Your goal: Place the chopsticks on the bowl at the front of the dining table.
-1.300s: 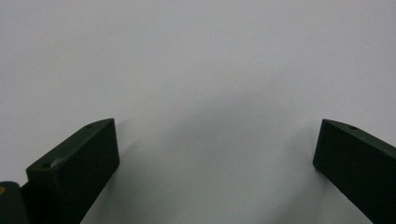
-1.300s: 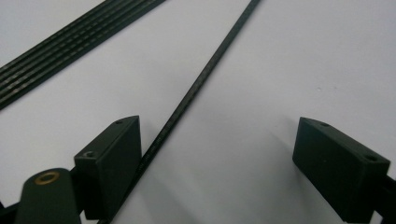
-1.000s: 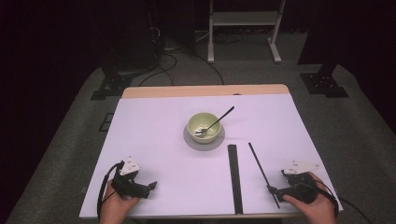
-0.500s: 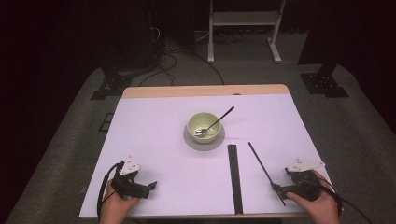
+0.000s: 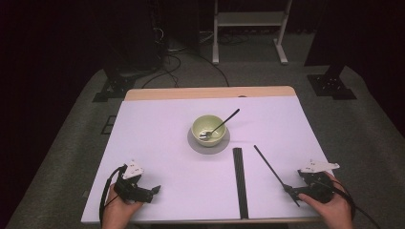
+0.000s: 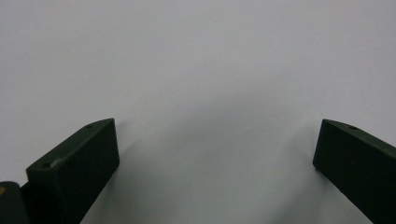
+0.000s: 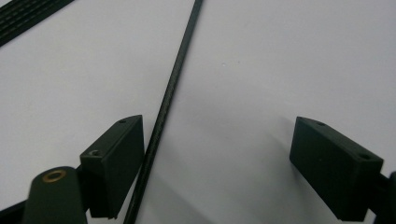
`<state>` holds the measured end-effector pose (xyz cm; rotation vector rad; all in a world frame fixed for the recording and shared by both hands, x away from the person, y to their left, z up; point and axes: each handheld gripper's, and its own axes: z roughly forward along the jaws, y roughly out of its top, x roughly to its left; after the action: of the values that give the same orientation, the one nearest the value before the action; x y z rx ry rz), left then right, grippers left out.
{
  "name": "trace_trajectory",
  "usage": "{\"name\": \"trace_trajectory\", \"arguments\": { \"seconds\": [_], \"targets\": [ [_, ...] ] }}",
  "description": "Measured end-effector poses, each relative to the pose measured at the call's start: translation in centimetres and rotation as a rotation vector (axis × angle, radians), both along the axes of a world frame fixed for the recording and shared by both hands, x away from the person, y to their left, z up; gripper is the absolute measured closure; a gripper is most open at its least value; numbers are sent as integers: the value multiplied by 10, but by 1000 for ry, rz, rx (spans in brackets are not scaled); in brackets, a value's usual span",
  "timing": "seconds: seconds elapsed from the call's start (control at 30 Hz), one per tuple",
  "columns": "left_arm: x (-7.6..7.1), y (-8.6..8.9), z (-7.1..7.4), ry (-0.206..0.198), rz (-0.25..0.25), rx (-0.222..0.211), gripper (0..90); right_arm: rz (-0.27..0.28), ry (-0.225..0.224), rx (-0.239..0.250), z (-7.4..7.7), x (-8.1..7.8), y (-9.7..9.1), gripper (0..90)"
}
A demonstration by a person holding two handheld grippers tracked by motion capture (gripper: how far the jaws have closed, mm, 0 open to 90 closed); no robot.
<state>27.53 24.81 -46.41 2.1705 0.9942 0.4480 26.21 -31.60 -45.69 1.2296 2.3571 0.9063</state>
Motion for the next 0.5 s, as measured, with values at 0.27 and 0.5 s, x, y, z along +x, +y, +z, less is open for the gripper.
{"name": "trace_trajectory", "arguments": {
  "seconds": [0.27,0.5],
  "targets": [
    [0,0,0,0,0,0,0,-28,-3,-2,0,4,-10,166],
    [0,0,0,0,0,0,0,-55,1,-2,0,7,-18,166]
  ]
}}
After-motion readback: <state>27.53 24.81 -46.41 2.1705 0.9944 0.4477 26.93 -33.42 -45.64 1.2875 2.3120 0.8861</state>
